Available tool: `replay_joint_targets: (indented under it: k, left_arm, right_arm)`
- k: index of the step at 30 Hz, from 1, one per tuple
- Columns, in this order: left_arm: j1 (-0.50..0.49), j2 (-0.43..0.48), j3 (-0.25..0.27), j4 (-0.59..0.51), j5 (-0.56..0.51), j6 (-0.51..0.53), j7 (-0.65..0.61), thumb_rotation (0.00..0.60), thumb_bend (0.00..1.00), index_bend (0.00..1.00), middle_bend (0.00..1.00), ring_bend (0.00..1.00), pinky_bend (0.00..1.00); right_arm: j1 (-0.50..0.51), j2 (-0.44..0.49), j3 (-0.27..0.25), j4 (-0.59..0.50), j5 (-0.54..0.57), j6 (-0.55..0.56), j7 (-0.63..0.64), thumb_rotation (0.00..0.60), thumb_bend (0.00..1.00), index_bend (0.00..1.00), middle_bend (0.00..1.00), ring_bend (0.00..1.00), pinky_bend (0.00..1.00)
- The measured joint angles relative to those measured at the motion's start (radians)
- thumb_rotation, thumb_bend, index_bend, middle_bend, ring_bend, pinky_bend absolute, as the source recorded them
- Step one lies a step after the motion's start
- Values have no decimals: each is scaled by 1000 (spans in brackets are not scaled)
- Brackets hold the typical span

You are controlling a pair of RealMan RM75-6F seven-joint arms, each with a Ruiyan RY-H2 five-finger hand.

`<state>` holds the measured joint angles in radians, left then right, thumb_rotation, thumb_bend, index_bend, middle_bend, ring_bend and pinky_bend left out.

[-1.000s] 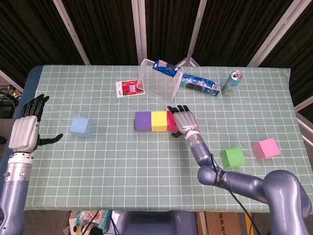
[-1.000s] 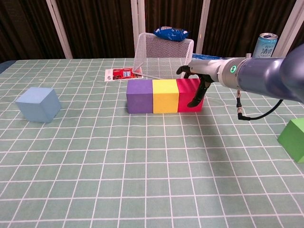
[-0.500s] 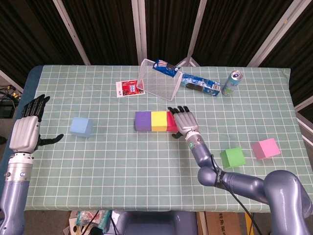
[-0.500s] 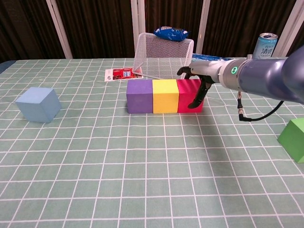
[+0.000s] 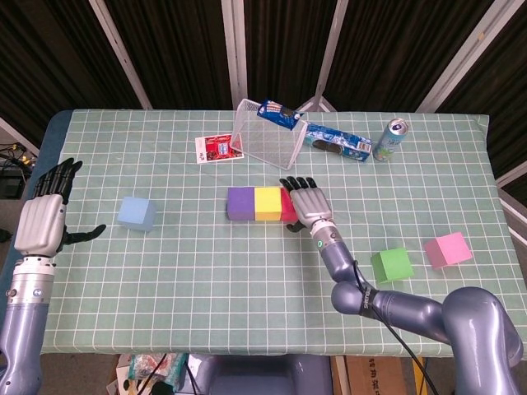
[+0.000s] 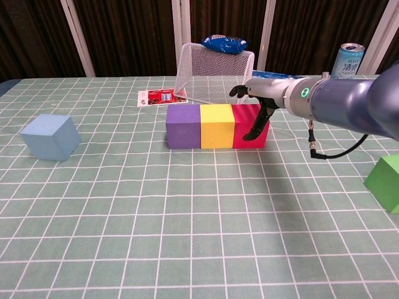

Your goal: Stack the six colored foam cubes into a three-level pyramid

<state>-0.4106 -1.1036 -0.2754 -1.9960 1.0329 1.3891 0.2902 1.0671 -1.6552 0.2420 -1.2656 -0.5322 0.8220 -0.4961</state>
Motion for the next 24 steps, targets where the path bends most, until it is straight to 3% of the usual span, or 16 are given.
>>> replay_joint_targets:
  k: [19,24]
  left_arm:
    - [1,2,1,-3,2,-1,-1,600,77,0,0,0,44]
    - [1,2,1,-3,2,0,-1,600,77,0,0,0,44]
  right_arm:
    - [-18,-6,14,20,-27,18,10,600,256,0,38,0,0]
    - [-19,-10,16,23,-27,16,10,600,320,0,38,0,0]
